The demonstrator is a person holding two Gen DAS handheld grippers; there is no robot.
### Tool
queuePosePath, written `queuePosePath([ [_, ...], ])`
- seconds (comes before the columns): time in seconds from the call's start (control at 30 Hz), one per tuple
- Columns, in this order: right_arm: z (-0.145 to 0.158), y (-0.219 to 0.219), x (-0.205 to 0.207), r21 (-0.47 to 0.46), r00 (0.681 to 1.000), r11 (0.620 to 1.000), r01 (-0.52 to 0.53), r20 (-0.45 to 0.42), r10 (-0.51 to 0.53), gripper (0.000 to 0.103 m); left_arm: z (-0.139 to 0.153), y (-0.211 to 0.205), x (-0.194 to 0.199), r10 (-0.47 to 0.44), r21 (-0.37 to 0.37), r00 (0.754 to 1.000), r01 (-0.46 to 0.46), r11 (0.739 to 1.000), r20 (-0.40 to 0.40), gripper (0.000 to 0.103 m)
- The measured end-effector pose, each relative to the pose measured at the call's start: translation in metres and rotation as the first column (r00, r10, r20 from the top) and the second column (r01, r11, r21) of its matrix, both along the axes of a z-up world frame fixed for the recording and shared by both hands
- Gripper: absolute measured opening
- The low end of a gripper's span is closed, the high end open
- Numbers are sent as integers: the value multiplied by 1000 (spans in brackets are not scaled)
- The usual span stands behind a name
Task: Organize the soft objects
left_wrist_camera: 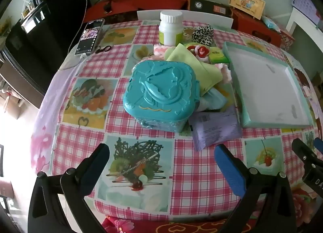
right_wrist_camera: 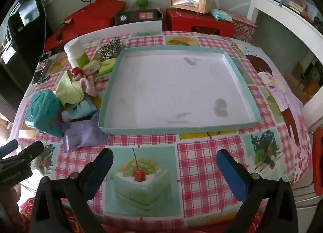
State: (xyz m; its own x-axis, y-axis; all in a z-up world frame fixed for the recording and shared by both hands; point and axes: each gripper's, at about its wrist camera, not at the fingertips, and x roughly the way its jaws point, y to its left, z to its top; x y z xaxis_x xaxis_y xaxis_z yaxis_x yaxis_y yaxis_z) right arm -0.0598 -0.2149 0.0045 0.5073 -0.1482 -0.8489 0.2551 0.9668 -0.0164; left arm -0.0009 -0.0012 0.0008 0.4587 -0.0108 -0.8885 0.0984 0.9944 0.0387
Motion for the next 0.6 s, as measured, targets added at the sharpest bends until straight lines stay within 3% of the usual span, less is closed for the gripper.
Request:
queuePosePath([
  [0.6,1,1,-6,-9,1000,1000,7,-16,-7,103,8,-8,-3,-27,22,999,27,999,21,103],
])
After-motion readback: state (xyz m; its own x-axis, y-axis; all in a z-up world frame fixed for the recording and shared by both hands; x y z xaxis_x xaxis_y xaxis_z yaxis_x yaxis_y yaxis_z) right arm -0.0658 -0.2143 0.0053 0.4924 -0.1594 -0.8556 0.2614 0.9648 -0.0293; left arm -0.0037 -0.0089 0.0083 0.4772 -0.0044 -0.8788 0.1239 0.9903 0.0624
